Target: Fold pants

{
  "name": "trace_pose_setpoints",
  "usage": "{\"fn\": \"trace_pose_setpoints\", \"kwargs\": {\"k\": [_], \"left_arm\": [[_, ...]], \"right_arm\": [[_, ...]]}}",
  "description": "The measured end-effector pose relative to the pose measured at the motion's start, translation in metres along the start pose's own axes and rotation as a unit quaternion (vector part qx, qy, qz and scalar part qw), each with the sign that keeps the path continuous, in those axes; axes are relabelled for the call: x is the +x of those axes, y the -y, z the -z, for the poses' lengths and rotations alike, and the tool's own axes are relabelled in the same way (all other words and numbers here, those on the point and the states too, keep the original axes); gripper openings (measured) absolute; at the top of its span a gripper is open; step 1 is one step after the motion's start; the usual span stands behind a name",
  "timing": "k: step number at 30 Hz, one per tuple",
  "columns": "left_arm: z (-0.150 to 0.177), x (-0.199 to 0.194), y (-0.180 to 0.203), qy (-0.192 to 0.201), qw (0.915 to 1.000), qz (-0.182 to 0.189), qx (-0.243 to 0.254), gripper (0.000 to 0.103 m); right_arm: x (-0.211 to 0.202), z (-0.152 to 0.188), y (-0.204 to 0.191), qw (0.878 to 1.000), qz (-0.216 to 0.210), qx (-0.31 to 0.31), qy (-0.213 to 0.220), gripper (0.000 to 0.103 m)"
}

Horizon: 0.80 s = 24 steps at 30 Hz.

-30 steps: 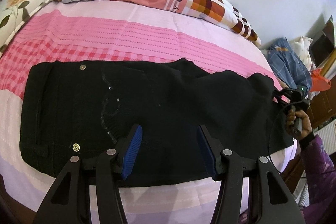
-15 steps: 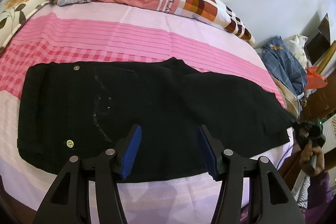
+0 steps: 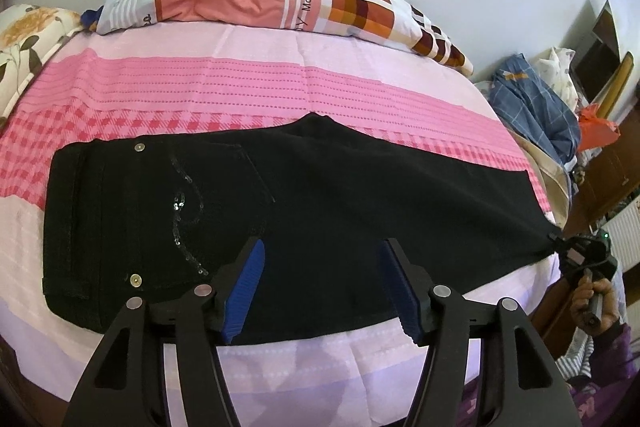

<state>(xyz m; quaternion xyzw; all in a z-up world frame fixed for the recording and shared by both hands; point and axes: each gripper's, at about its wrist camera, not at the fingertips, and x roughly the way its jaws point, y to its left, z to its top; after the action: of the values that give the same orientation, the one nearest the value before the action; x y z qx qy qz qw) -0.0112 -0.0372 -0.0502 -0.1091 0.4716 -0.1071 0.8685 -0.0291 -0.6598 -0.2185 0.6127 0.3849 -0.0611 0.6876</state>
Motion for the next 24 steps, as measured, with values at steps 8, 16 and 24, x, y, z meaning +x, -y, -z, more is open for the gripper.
{"fn": "trace_pose_setpoints", "kwargs": {"k": [8,16,24], "left_arm": [[0.012,0.004,-0.014,-0.009,0.9977,0.051,-0.044,0.061],[0.031,0.002,-0.032,0.000,0.9925,0.081,-0.092,0.061],[0.040,-0.008,-0.048,0.019,0.9909,0.070,-0.114,0.062]], "right_arm": [[-0.017,0.012,0.007,0.998,-0.037,0.041,0.010,0.013],[0.062,0.126,-0.057,0.976,-0.086,-0.061,-0.191,0.013],[0.104,0.153,-0.056,0.972,-0.051,-0.056,-0.223,0.017]]}}
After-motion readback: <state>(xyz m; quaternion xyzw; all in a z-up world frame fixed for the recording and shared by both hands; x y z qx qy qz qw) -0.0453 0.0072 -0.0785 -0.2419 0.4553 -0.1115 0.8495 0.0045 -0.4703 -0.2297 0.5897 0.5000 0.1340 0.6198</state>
